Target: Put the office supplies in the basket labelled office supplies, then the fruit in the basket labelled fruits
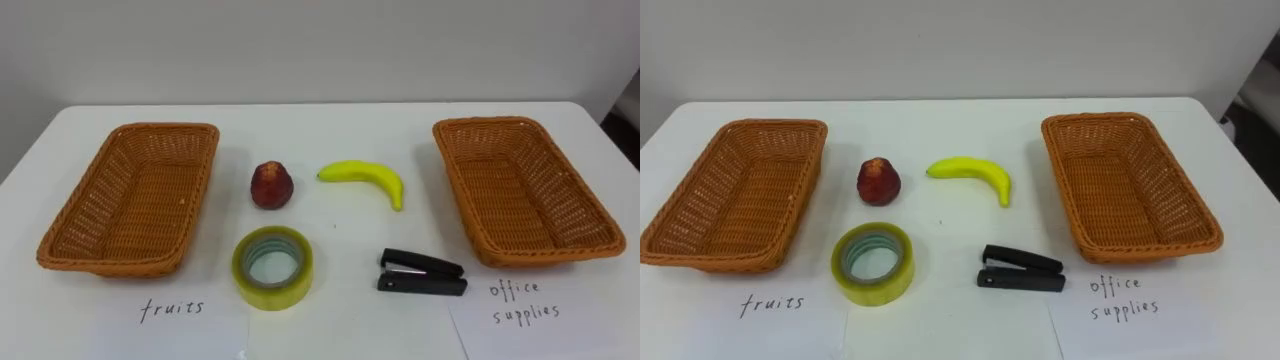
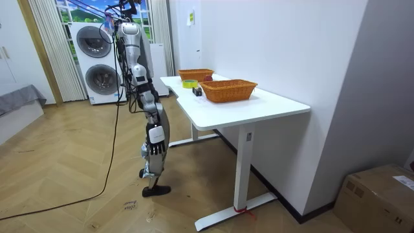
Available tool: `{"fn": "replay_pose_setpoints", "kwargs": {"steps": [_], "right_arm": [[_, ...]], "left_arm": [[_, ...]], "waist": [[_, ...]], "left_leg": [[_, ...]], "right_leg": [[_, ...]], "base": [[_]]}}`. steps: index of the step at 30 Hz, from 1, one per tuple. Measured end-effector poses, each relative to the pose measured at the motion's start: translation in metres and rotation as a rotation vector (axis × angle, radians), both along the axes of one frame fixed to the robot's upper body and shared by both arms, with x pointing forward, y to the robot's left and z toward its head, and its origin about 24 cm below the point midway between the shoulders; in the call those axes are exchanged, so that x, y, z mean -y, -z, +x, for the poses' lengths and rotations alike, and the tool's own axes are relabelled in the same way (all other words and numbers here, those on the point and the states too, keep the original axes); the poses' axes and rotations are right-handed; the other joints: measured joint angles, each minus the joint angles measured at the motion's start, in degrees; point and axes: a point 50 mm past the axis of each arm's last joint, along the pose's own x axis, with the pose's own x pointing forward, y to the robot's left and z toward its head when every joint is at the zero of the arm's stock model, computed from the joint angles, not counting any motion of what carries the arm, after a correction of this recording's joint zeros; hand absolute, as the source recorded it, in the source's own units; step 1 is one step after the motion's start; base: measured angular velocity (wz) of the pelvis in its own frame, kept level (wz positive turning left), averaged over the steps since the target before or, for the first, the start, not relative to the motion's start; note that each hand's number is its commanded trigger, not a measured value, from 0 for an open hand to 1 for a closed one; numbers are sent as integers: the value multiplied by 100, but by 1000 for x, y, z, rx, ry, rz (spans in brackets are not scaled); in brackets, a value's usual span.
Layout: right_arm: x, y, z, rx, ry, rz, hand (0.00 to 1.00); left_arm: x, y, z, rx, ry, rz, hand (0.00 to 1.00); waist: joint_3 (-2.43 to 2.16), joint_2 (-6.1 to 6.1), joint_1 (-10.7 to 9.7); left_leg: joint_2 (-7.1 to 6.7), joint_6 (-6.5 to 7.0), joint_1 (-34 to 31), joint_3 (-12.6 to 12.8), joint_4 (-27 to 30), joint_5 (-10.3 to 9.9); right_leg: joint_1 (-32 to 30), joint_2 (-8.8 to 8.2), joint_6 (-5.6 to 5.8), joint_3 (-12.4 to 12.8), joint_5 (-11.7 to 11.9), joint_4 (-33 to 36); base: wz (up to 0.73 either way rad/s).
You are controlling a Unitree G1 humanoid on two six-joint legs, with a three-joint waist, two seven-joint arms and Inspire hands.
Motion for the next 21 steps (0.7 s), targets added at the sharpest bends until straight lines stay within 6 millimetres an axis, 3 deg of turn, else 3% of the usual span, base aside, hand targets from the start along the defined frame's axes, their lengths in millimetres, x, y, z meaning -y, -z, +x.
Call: {"fn": "replay_pose_setpoints", "kwargs": {"steps": [16,21], "right_arm": [[0,0,0,9,52,6,0],[3,-1,-5,19,160,2,0]], "left_arm": [[-2,-1,1,21,-6,37,0],[-9,-2,1,35,-43,60,0]], "waist": [[16,-26,-17],[16,-23,-17]], "left_leg": [[-6,0,3,-11,-11,0],[-5,0,7,8,-40,0]], "right_leg": [[-11,-30,1,7,0,-4],[-29,-29,2,11,-1,4]], "base": [[0],[0]]}}
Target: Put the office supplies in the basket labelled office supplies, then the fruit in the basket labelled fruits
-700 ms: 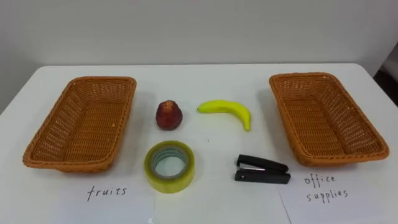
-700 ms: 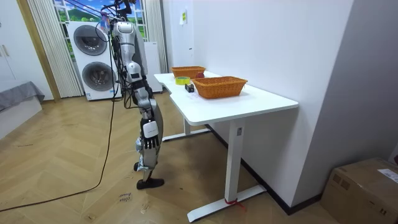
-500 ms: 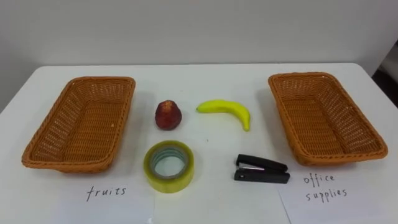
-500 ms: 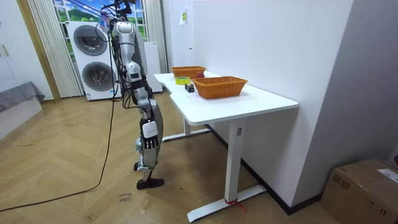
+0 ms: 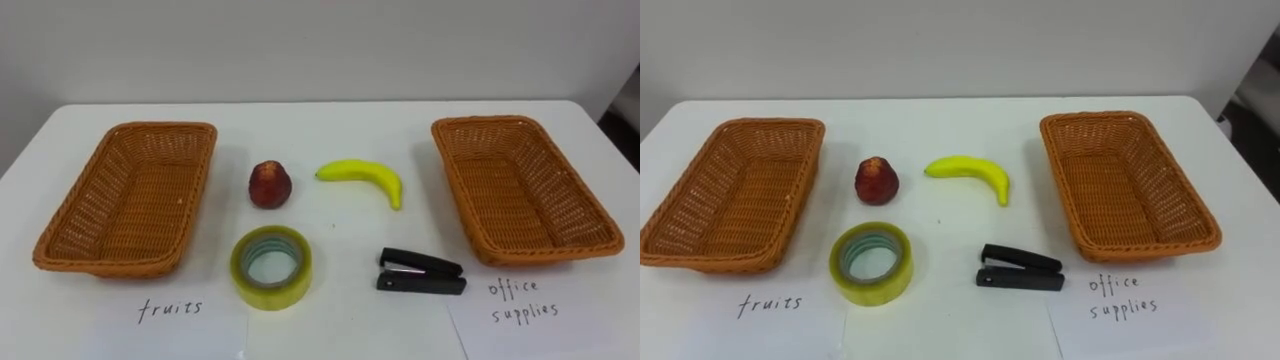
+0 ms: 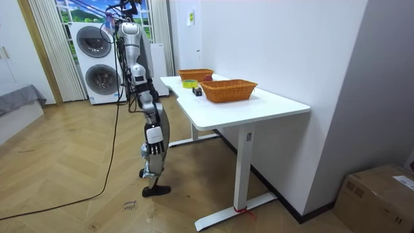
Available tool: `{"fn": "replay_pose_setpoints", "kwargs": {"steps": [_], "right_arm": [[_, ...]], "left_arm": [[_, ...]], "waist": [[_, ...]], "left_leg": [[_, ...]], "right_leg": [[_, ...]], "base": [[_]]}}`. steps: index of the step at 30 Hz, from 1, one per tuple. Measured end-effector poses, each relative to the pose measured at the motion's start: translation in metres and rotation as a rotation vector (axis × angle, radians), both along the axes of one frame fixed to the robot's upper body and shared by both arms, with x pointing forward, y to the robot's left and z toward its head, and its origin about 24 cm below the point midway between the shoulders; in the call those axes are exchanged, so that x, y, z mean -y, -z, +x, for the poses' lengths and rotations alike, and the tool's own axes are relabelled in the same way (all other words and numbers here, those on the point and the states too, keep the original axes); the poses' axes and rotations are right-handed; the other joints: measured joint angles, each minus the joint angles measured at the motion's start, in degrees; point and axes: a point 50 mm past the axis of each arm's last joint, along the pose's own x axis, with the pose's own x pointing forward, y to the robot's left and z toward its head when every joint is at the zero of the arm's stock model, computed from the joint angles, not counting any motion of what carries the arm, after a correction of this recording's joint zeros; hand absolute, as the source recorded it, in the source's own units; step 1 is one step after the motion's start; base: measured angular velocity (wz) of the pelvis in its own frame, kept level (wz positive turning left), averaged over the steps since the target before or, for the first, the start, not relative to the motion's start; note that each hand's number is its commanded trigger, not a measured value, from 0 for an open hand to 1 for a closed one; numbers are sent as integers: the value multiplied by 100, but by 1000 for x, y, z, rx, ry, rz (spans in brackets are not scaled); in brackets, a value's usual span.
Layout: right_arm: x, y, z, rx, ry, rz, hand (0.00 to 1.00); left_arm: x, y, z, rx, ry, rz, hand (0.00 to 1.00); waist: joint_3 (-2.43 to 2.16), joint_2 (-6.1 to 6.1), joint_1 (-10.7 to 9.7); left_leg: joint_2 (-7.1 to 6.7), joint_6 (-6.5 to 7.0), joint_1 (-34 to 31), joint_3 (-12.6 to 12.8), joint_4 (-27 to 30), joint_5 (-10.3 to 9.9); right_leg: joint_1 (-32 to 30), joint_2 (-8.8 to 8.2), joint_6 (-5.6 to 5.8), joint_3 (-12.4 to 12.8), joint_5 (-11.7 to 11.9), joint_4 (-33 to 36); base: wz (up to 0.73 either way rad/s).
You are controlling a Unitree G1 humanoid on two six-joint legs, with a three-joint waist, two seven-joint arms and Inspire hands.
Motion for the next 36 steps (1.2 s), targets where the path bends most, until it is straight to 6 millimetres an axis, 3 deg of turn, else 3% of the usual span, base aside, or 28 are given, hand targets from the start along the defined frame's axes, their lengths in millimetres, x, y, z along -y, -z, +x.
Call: {"fn": "replay_pose_setpoints", "kwargs": {"steps": [6,14,24,30,36], "right_arm": [[6,-2,-13,17,184,-40,0],[24,-8,-37,63,651,-146,0],[42,-13,-37,198,1153,-230,0],[71,-26,-14,380,1350,-337,0],[108,-51,24,629,1456,-430,0]], "left_arm": [[-5,-1,0,19,-35,20,0],[-21,-8,-1,84,-114,122,0],[-36,-13,-3,107,-123,168,0],[-42,-17,-6,152,-137,230,0],[-46,-21,-10,209,-172,272,0]], "waist": [[1,-7,-28],[0,-67,-266],[-9,-215,-462],[-11,-254,-543],[-24,-281,-627]], "left_leg": [[6,0,102,31,-95,0],[6,0,181,168,-184,1],[6,0,209,385,-233,0],[1,0,173,475,-227,0],[-2,0,111,491,-229,0]], "right_leg": [[1,37,1,156,-1,7],[-22,57,12,274,-14,11],[-99,86,19,384,-7,3],[-200,94,21,486,-8,61],[-280,87,23,484,-9,100]], "base": [[-10],[-8],[-11],[-8],[0]]}}
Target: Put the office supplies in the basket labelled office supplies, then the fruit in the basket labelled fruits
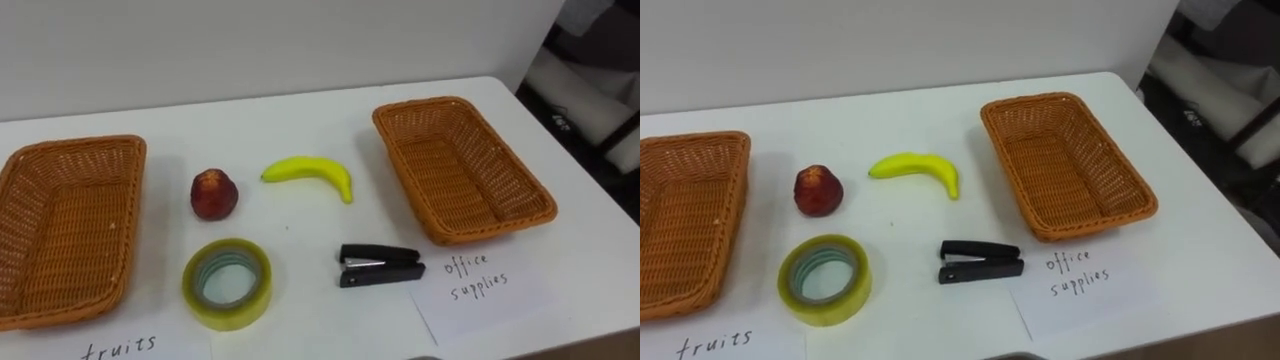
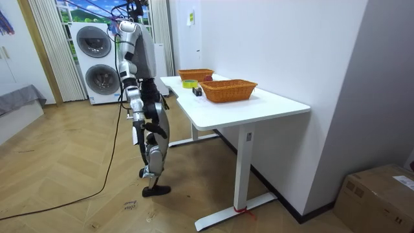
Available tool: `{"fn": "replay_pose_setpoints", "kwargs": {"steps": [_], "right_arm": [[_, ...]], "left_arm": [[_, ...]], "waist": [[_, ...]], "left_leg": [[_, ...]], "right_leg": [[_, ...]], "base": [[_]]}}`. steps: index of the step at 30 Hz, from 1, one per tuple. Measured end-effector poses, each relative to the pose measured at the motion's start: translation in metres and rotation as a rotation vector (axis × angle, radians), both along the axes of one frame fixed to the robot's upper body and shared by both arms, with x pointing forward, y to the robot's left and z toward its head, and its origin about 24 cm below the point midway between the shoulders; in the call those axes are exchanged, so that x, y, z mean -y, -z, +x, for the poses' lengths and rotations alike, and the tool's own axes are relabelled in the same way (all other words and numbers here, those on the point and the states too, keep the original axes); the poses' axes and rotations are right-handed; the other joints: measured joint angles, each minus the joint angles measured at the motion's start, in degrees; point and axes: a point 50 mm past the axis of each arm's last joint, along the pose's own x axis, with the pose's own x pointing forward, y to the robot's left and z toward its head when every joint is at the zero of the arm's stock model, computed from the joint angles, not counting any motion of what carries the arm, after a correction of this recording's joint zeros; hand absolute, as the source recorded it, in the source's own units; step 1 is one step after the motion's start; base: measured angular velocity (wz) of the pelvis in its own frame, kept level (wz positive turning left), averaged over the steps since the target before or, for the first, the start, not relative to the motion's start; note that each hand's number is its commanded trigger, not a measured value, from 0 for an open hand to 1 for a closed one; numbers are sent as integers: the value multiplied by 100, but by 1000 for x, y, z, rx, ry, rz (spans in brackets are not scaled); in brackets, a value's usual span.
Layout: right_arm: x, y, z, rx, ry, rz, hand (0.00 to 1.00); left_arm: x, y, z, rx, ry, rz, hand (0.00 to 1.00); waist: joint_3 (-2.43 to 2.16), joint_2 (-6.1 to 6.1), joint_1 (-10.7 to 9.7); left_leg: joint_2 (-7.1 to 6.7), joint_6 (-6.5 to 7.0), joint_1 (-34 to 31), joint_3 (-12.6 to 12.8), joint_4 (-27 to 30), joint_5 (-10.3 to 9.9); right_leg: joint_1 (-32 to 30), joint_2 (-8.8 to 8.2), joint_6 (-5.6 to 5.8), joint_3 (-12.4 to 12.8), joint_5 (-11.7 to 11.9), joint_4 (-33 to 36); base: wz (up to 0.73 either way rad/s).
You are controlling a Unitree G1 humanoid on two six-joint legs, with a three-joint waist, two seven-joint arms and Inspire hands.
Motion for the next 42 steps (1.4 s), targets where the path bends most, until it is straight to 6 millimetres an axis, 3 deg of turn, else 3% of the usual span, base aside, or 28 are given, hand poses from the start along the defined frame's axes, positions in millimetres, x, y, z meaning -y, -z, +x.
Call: {"fn": "replay_pose_setpoints", "kwargs": {"steps": [8,14,20,23,30,36,42], "right_arm": [[36,-52,51,140,90,-273,0],[47,-96,83,255,122,-446,0],[54,-131,98,316,120,-588,0],[53,-141,105,346,116,-617,0],[42,-191,121,449,68,-846,0],[27,-221,138,597,35,-909,0],[12,-264,162,699,-26,-1109,0]], "left_arm": [[-3,-6,6,78,-15,30,0],[-3,-6,-1,67,-12,22,0],[-2,-6,0,68,-1,-5,0],[0,-5,1,69,5,-16,0],[0,-5,3,67,16,-25,0],[3,-4,6,65,37,-34,0],[3,-1,-2,25,30,-41,0]], "waist": [[-6,-53,-32],[-7,-37,-73],[-13,-21,46],[-6,-8,75],[21,28,157],[19,-35,219],[36,-139,242]], "left_leg": [[9,1,-83,0,7,0],[13,1,-142,-11,-4,1],[13,1,-138,-20,-7,1],[13,1,-138,-19,-8,1],[13,1,-170,-42,-3,1],[12,2,-189,-92,-2,2],[12,10,-223,-142,11,7]], "right_leg": [[-57,20,15,9,34,-50],[-94,34,14,20,75,-115],[-96,43,14,51,75,-109],[-95,42,14,52,75,-107],[-101,35,15,-5,73,-120],[-99,25,16,-88,72,-101],[-93,1,12,-202,76,-117]], "base": [[2],[-1],[-2],[0],[4],[6],[6]]}}
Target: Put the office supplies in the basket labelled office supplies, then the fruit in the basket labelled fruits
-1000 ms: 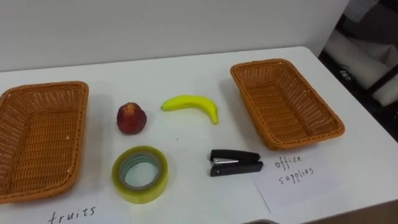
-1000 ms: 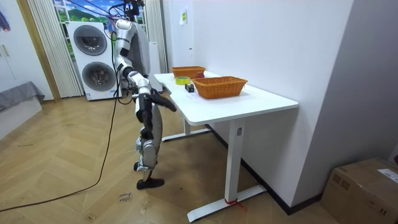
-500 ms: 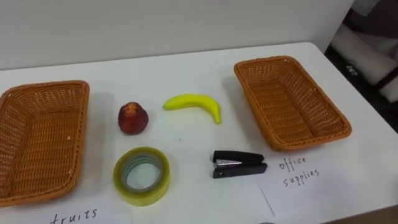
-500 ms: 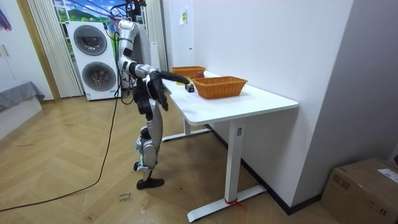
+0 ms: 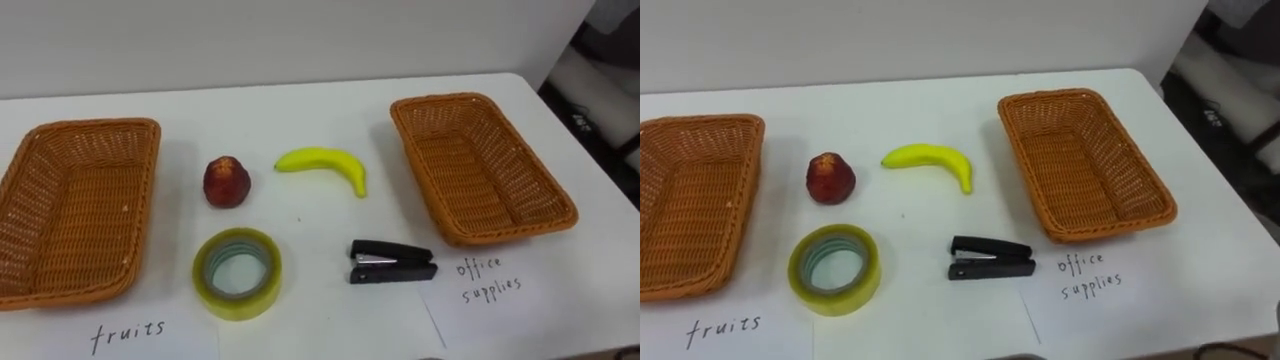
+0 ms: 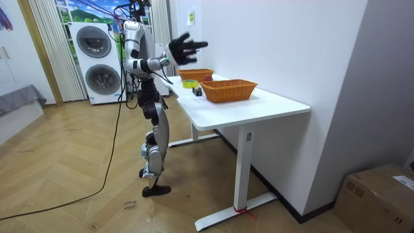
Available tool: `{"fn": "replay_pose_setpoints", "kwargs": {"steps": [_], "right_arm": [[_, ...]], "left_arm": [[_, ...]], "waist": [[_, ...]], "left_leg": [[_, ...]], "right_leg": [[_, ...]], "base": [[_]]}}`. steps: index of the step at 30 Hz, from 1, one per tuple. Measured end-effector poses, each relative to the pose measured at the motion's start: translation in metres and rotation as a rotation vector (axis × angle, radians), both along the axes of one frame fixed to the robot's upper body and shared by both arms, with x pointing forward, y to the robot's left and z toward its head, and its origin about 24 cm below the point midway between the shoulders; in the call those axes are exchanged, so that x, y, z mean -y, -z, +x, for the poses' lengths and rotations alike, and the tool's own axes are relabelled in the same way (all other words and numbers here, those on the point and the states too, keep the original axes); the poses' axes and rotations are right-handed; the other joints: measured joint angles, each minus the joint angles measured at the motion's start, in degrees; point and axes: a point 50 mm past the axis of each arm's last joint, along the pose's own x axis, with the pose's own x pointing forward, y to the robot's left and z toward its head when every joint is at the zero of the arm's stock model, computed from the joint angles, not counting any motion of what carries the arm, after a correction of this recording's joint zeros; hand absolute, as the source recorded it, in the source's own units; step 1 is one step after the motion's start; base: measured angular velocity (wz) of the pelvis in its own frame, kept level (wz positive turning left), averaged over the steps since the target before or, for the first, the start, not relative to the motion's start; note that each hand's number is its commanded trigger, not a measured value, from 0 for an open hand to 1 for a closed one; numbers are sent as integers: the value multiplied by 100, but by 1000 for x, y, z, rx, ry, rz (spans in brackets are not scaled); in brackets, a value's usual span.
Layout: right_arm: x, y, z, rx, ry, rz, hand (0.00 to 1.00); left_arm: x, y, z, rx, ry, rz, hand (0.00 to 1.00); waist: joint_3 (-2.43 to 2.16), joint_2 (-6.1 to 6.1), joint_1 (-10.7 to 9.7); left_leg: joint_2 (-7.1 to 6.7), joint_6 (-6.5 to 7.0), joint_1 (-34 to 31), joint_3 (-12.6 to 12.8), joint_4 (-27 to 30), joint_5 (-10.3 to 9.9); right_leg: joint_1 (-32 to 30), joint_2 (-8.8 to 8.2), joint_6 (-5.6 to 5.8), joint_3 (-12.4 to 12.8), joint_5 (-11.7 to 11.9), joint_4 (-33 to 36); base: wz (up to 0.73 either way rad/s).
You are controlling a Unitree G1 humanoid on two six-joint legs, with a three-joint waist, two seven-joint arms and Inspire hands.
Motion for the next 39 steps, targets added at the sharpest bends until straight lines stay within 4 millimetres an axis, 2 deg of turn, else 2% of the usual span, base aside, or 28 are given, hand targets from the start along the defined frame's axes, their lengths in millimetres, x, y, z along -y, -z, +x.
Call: {"fn": "replay_pose_setpoints", "kwargs": {"steps": [2,7,11,13,18,25,32,39], "right_arm": [[-6,-13,4,9,-35,-82,0],[-20,-27,12,15,-78,-193,0],[-49,-48,26,88,-205,-308,0],[-58,-52,29,101,-255,-327,0],[-66,-53,35,80,-322,-374,0],[-78,-58,41,16,-397,-536,0],[-96,-57,48,-91,-470,-736,0],[-108,-53,54,-151,-573,-820,0]], "left_arm": [[-3,0,0,-7,3,-2,0],[-3,0,7,-2,31,-7,0],[1,2,10,-28,91,-10,0],[3,3,11,-40,112,-15,0],[3,4,10,-57,133,-11,0],[4,4,17,-62,181,-19,0],[3,4,23,-58,197,-46,0],[1,4,30,-56,212,-78,0]], "waist": [[-14,-29,71],[-10,-85,337],[-8,-26,328],[-11,1,342],[-6,20,460],[-3,68,562],[-10,-3,606],[-11,-74,667]], "left_leg": [[2,0,-21,-38,8,0],[2,0,-28,-28,4,0],[13,0,-26,-64,7,0],[15,0,-11,-70,8,0],[15,0,11,-121,6,0],[20,0,2,-156,41,0],[19,17,13,-188,41,15],[15,27,44,-194,26,22]], "right_leg": [[3,-1,-4,-33,3,-26],[9,-3,-2,-53,6,-49],[79,-6,0,-176,40,-93],[114,-14,0,-240,42,-97],[185,-31,-1,-361,42,-111],[192,-45,-3,-465,44,-94],[221,-41,-13,-462,58,-125],[319,-31,11,-480,137,-299]], "base": [[7],[-1],[5],[12],[7],[2],[2],[0]]}}
